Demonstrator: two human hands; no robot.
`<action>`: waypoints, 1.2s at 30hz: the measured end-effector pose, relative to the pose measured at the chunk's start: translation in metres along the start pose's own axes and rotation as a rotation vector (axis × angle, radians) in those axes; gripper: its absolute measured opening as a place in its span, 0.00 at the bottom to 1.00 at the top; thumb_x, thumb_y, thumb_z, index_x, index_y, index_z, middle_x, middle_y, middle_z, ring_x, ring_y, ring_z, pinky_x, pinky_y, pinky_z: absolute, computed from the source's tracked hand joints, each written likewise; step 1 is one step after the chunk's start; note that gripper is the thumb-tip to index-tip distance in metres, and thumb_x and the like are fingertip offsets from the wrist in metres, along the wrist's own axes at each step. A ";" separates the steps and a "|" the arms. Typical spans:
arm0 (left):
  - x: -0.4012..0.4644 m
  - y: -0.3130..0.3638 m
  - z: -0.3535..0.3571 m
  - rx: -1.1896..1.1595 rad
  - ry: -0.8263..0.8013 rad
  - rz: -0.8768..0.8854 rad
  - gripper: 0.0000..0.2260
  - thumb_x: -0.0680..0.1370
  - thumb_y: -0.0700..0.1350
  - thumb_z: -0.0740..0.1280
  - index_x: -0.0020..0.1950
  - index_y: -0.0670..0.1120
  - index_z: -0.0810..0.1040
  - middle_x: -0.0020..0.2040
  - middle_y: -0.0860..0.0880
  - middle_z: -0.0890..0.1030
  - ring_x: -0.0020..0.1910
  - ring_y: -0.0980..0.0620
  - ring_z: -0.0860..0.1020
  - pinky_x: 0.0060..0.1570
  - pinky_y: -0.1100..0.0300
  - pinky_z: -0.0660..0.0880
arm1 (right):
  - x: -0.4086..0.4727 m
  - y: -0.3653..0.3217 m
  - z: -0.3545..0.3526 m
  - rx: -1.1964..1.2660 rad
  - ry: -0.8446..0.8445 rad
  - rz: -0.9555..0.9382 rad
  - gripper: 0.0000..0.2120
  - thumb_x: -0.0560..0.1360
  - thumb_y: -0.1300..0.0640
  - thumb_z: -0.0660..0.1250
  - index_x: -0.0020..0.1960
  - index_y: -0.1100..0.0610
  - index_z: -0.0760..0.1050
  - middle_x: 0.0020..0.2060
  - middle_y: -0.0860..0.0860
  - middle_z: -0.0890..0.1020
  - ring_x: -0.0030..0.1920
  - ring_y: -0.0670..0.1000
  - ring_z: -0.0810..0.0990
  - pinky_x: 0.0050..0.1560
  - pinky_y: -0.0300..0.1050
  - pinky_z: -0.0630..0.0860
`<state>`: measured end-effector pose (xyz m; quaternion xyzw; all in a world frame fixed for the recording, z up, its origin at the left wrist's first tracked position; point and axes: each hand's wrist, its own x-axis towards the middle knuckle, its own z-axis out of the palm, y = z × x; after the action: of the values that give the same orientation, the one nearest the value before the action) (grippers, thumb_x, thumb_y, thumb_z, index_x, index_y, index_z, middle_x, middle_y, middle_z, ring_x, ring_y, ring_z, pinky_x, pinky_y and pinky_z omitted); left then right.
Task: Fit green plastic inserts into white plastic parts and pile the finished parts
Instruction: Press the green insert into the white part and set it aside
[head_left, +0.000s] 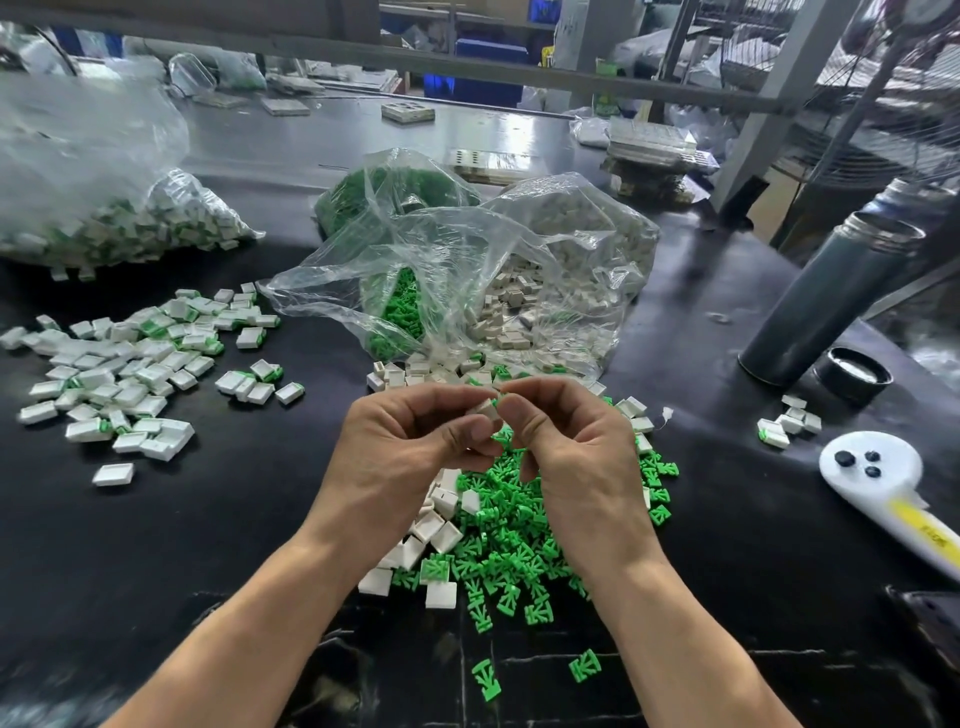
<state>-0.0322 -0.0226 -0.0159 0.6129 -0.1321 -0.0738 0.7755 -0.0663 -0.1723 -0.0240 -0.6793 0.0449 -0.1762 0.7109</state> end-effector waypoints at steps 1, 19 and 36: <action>0.000 0.000 0.000 0.006 -0.004 0.000 0.10 0.70 0.35 0.73 0.51 0.38 0.85 0.41 0.39 0.87 0.36 0.47 0.85 0.39 0.57 0.84 | 0.000 0.000 0.000 -0.020 -0.002 -0.004 0.02 0.78 0.60 0.74 0.48 0.54 0.83 0.37 0.48 0.85 0.33 0.40 0.77 0.38 0.35 0.72; 0.003 -0.004 -0.010 0.185 0.062 0.005 0.06 0.73 0.31 0.74 0.45 0.41 0.85 0.36 0.41 0.86 0.35 0.45 0.86 0.35 0.59 0.82 | -0.005 -0.001 0.000 -0.374 -0.049 -0.111 0.08 0.76 0.60 0.76 0.45 0.47 0.83 0.40 0.41 0.85 0.43 0.41 0.83 0.43 0.30 0.75; 0.004 -0.002 -0.017 0.397 -0.032 0.069 0.12 0.73 0.28 0.73 0.43 0.46 0.87 0.35 0.46 0.86 0.35 0.47 0.86 0.36 0.57 0.83 | -0.007 -0.005 0.000 -0.612 -0.074 -0.292 0.07 0.74 0.68 0.75 0.44 0.56 0.85 0.39 0.43 0.84 0.42 0.43 0.81 0.42 0.29 0.72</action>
<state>-0.0237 -0.0083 -0.0208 0.7477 -0.1773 -0.0291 0.6392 -0.0740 -0.1703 -0.0209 -0.8664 -0.0279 -0.2297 0.4425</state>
